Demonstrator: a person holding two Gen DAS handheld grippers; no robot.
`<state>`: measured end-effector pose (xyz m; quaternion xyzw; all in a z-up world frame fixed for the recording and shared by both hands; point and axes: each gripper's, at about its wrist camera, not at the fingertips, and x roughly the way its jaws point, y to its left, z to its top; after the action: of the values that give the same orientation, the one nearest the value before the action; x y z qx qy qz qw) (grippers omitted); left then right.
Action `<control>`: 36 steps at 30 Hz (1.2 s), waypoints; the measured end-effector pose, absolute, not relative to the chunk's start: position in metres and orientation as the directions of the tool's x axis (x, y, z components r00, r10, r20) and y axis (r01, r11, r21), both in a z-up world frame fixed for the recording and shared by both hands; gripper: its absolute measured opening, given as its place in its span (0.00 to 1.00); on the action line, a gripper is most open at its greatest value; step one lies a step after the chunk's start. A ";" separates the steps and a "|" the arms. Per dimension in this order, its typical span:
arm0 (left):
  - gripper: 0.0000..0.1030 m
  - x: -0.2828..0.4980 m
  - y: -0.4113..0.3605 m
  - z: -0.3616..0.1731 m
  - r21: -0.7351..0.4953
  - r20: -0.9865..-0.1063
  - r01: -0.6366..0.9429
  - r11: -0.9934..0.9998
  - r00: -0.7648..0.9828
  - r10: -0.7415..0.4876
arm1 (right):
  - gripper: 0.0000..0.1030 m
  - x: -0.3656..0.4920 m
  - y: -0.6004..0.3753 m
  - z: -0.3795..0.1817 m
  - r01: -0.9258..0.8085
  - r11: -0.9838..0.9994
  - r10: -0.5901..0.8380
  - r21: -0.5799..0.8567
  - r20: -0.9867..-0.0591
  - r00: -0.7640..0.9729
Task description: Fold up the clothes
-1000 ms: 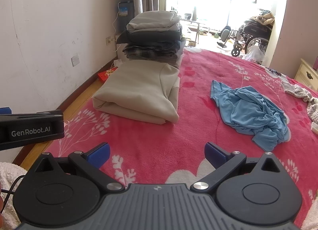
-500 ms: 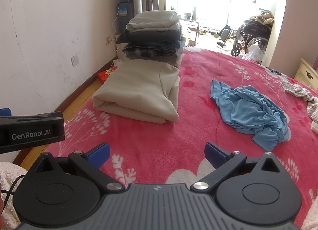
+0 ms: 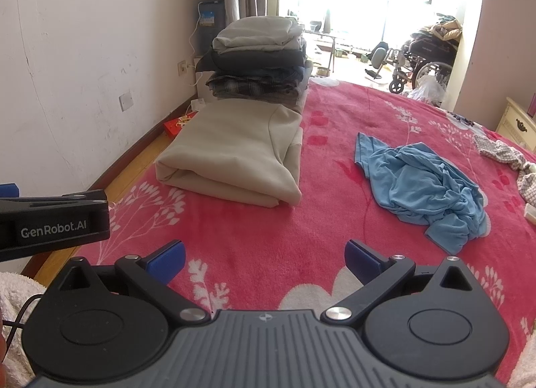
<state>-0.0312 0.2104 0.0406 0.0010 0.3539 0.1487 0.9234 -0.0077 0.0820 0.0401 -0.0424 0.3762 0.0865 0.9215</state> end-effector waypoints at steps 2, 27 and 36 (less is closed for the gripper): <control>1.00 -0.031 0.210 0.040 0.106 -0.654 -0.275 0.956 0.705 0.275 | 1.00 -0.008 0.082 0.040 -0.192 0.981 0.128 -0.014 -0.700 0.702; 1.00 -0.029 0.210 0.040 0.105 -0.657 -0.272 0.956 0.703 0.273 | 1.00 -0.007 0.084 0.041 -0.192 0.981 0.124 -0.019 -0.699 0.704; 1.00 -0.029 0.209 0.040 0.106 -0.657 -0.271 0.957 0.703 0.272 | 1.00 -0.006 0.084 0.040 -0.192 0.981 0.124 -0.019 -0.699 0.704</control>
<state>-0.0290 0.2090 0.0403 0.0006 0.3563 0.1472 0.9227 -0.0061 0.0837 0.0405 -0.0452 0.3748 0.0858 0.9220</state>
